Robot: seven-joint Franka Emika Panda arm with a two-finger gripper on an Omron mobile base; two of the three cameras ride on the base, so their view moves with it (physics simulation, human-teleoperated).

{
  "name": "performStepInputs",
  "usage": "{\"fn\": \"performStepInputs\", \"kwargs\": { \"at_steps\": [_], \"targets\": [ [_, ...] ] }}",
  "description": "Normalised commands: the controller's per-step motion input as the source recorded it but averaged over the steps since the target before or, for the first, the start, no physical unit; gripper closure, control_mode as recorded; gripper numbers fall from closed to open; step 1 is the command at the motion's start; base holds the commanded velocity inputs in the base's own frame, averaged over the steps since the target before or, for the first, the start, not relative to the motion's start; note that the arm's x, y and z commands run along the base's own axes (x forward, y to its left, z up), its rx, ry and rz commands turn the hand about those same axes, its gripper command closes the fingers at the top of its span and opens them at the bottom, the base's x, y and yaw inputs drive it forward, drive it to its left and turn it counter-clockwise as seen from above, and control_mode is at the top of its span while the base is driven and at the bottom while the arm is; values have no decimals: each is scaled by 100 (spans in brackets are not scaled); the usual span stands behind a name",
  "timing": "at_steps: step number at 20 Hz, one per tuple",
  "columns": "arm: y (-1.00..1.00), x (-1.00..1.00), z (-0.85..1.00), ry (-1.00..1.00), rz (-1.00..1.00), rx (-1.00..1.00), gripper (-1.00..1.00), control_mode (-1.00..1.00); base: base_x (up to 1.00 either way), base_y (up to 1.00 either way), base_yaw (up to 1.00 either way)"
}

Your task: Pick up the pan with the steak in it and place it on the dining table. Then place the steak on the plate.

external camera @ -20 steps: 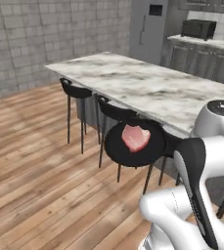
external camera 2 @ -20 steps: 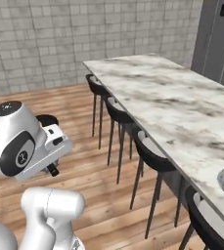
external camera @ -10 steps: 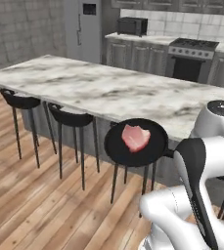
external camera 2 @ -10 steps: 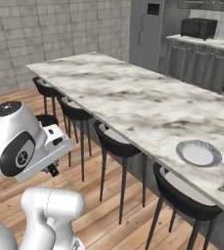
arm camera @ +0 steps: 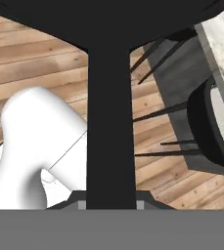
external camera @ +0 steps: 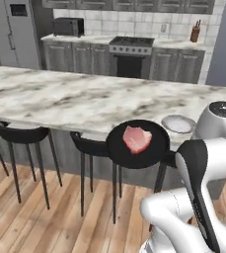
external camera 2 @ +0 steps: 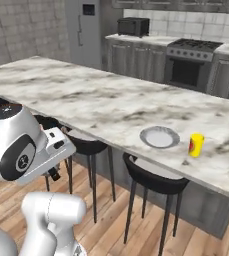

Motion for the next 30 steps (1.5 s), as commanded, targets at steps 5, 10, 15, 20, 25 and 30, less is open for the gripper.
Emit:
{"fn": "performStepInputs", "kwargs": {
  "at_steps": [5,10,15,20,25,30],
  "targets": [
    [0,0,0,0,0,0,100,100,0,0,-50],
    [0,0,0,0,0,0,100,100,0,0,-47],
    [0,0,0,0,0,0,100,100,0,0,-45],
    [0,0,0,0,0,0,100,100,0,0,-46],
    [0,0,0,0,0,0,100,100,0,0,-46],
    [0,0,0,0,0,0,100,100,0,0,-47]
  ]
}}
